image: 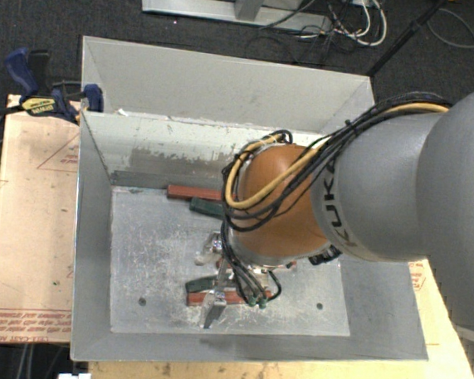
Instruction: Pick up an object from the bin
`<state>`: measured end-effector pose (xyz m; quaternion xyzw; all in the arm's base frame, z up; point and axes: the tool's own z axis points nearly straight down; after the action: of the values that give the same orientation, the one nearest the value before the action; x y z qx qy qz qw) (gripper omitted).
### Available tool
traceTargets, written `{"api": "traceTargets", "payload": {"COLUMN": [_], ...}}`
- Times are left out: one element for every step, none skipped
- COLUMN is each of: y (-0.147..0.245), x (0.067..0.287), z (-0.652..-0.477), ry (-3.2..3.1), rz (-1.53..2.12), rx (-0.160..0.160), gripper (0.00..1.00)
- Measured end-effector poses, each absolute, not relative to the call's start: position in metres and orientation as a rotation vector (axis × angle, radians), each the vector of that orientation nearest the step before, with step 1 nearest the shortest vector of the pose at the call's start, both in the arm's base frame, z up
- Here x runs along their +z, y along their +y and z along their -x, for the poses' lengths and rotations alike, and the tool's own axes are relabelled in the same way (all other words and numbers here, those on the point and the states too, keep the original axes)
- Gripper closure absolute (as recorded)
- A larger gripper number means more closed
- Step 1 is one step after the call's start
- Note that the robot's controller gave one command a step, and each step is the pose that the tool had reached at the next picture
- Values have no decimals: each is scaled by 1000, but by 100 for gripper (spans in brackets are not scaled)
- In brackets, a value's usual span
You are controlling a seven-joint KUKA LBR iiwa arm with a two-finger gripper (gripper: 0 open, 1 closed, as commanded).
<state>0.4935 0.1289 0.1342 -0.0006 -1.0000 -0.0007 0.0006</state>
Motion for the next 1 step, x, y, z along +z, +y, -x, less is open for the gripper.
{"api": "traceTargets", "payload": {"y": [129], "x": [134], "z": [-493], "ry": [-3140], "rz": [2], "rx": [-2], "gripper": [0]}}
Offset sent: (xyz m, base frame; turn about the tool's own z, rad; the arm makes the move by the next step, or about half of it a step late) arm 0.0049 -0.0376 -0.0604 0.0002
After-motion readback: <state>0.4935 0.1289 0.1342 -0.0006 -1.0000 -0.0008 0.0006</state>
